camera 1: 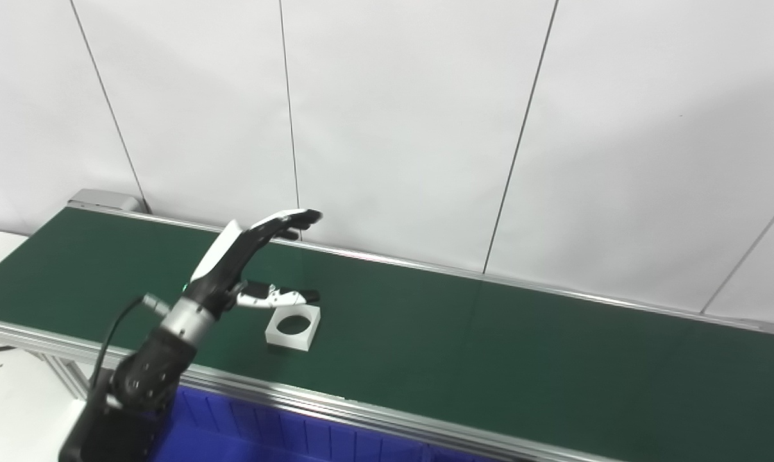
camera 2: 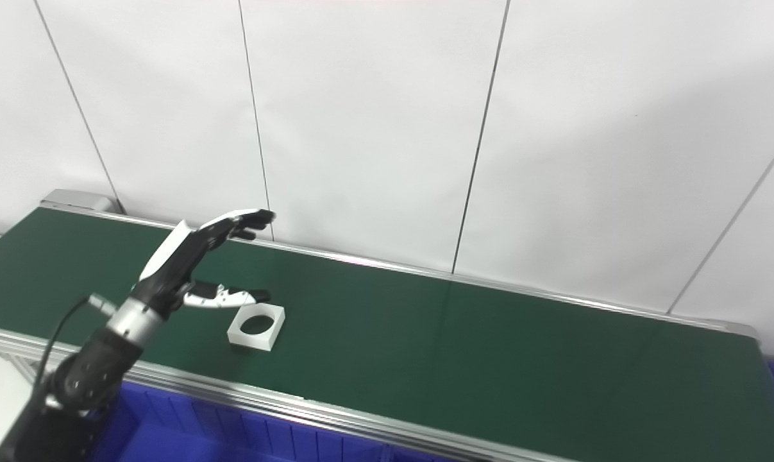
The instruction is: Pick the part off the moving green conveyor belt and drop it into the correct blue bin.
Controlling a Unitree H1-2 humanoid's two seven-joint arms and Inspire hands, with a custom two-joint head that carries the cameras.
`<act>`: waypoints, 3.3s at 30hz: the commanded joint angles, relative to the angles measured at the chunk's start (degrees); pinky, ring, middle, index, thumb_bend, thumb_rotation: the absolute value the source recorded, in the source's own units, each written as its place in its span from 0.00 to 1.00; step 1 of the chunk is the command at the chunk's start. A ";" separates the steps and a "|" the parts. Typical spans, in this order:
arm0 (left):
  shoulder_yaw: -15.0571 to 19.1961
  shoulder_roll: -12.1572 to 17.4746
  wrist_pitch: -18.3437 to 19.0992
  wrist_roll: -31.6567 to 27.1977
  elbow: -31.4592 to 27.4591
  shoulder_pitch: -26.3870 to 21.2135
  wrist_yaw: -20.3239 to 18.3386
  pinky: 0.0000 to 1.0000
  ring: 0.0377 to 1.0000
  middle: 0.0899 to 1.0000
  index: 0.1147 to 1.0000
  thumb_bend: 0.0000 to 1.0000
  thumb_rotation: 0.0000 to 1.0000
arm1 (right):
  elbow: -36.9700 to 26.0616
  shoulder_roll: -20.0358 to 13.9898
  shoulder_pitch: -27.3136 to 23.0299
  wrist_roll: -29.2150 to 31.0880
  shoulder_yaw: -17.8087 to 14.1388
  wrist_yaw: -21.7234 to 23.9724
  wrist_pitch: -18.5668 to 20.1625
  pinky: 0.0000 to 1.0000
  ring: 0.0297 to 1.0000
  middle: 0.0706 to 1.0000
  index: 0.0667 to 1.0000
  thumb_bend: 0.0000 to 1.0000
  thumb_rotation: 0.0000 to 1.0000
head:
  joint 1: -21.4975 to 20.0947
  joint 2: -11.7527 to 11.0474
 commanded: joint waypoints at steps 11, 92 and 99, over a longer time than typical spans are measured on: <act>-12.22 4.70 8.45 22.15 -3.64 -6.32 -3.64 0.76 0.85 0.86 0.83 0.90 0.09 | -2.90 0.32 0.61 0.33 -0.32 1.65 -2.92 0.66 0.74 0.78 0.78 0.69 0.00 | -0.38 1.89; -8.58 -14.66 14.69 -4.75 -11.54 2.72 7.60 0.32 0.42 0.48 0.43 0.47 0.00 | -8.21 2.80 4.56 -3.35 -5.64 3.96 -2.67 0.66 0.73 0.77 0.79 0.69 0.03 | -2.82 4.50; -6.53 -14.10 16.51 -11.45 -22.79 8.42 4.69 0.31 0.41 0.47 0.45 0.47 0.00 | -7.77 2.90 4.34 -3.41 -5.11 4.50 -2.69 0.65 0.73 0.78 0.79 0.68 0.04 | -2.72 4.85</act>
